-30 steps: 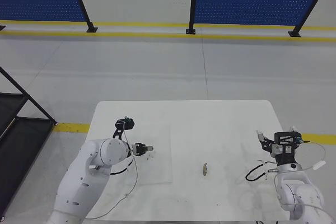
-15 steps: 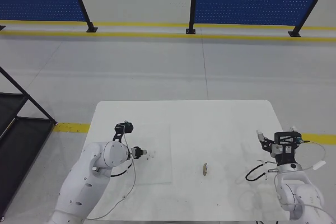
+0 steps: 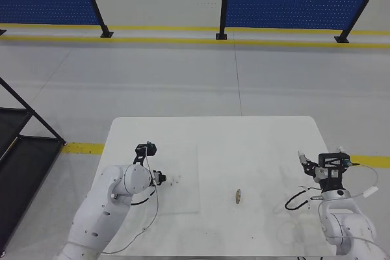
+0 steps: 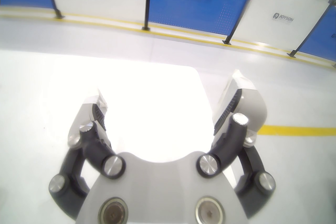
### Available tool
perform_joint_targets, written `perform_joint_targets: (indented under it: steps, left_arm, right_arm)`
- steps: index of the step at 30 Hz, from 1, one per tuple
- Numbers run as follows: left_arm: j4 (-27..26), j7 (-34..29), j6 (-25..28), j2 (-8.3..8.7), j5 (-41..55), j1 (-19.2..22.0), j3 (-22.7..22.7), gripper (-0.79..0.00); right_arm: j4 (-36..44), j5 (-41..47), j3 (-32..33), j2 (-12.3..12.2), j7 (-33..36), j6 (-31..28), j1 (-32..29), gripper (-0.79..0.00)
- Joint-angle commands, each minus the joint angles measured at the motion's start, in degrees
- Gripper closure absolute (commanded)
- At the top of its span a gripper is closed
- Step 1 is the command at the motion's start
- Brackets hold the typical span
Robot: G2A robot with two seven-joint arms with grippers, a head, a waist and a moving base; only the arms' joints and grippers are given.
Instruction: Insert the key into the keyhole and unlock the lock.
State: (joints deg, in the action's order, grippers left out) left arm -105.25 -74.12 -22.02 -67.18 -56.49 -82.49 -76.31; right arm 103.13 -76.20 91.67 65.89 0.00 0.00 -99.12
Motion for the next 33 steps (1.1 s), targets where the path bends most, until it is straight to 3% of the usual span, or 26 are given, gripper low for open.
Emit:
perform_joint_targets:
  steps: [1,9,14,16,18,26,33]
  left_arm:
    - [0.4,-0.1,0.2,0.01,0.1,0.2,0.1,-0.271]
    - [2.1,0.2,1.1,0.04,0.2,1.3,0.7,-0.151]
    - [2.7,0.3,1.4,0.04,0.5,1.8,1.0,-0.132]
    - [3.0,0.3,1.5,0.04,0.6,2.0,1.2,-0.092]
    - [3.2,0.4,1.6,0.04,0.7,2.2,1.3,0.000]
    - [2.3,0.1,2.4,0.17,0.2,2.4,1.8,0.000]
    - [-1.9,1.2,2.4,0.45,0.3,0.8,0.2,0.000]
  right_arm:
    - [0.0,0.0,0.0,0.0,0.0,0.0,0.0,-0.785]
    - [0.0,0.0,0.0,0.0,0.0,0.0,0.0,-0.785]
    - [0.0,0.0,0.0,0.0,0.0,0.0,0.0,-0.785]
    - [0.0,0.0,0.0,0.0,0.0,0.0,0.0,-0.785]
    - [0.0,0.0,0.0,0.0,0.0,0.0,0.0,-0.785]
    - [0.0,0.0,0.0,0.0,0.0,0.0,0.0,-0.785]
    - [0.0,0.0,0.0,0.0,0.0,0.0,0.0,-0.785]
